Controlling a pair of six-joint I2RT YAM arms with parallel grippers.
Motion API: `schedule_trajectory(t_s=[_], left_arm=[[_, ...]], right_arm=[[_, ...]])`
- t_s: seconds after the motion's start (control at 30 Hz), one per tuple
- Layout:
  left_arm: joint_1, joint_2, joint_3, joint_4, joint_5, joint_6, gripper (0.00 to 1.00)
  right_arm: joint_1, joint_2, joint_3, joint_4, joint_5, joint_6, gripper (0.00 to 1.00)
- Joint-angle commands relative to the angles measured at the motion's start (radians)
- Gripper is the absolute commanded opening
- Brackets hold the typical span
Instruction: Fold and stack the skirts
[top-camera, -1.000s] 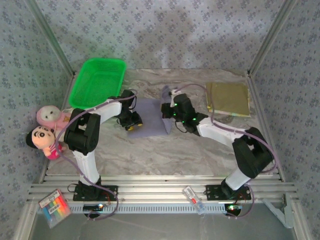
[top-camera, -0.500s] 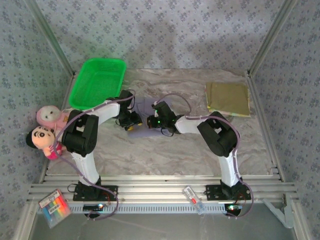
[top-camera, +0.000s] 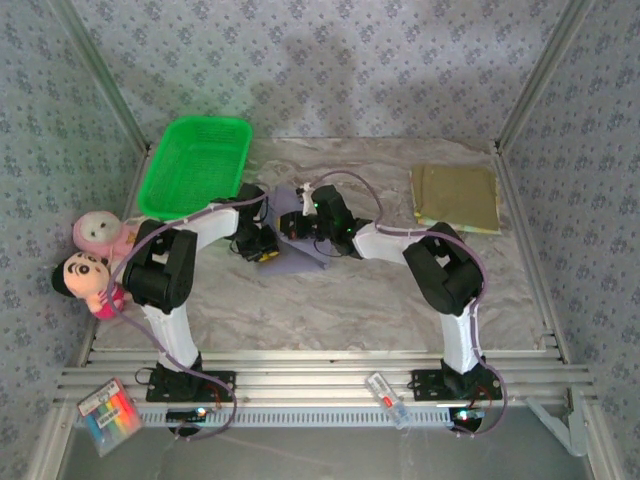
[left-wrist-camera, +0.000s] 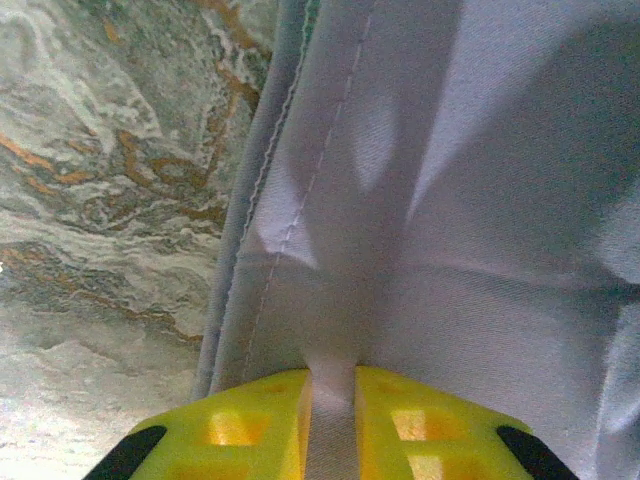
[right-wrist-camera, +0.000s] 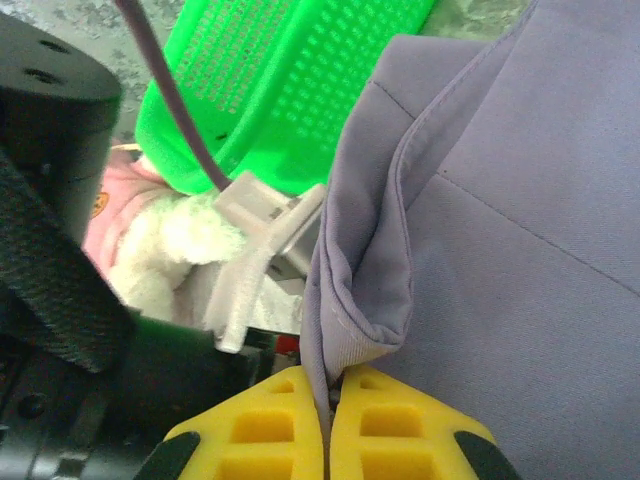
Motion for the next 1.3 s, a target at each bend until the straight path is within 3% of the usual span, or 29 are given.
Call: schedule_trajectory(t_s=[0.0, 0.17, 0.3, 0.53, 0.6, 0.7, 0.8, 0.9, 1.17, 1.27], left_arm=[[0.000, -0.006, -0.026, -0.004, 0.008, -0.008, 0.21], [0.010, -0.028, -0.013, -0.023, 0.006, 0.003, 0.24], [0.027, -0.084, 0.023, -0.072, 0.005, 0.019, 0.31], [0.029, -0.236, 0.085, -0.175, -0.064, 0.033, 0.40], [0.024, -0.248, 0.098, -0.173, -0.048, 0.035, 0.40], [0.001, -0.234, 0.125, -0.160, -0.026, 0.025, 0.40], [-0.035, -0.195, 0.155, -0.110, 0.030, 0.010, 0.40], [-0.081, -0.122, 0.209, -0.062, 0.069, -0.009, 0.40], [-0.116, 0.066, 0.238, -0.012, 0.046, -0.052, 0.37], [-0.114, 0.115, 0.227, -0.042, 0.023, -0.037, 0.36]], right_arm=[[-0.015, 0.060, 0.040, -0.012, -0.092, 0.053, 0.00], [-0.060, 0.124, 0.052, -0.057, -0.155, 0.124, 0.01], [-0.071, 0.137, 0.065, -0.056, -0.236, 0.132, 0.13], [-0.087, -0.020, 0.103, -0.285, -0.221, -0.122, 0.40], [-0.112, -0.059, 0.110, -0.372, -0.156, -0.194, 0.42], [-0.161, -0.062, 0.140, -0.490, -0.031, -0.273, 0.39], [-0.201, -0.007, 0.219, -0.620, 0.047, -0.334, 0.23], [-0.232, 0.066, 0.310, -0.682, 0.059, -0.393, 0.13], [-0.243, 0.283, 0.583, -0.838, -0.027, -0.502, 0.09], [-0.238, 0.354, 0.666, -0.919, -0.005, -0.490, 0.08]])
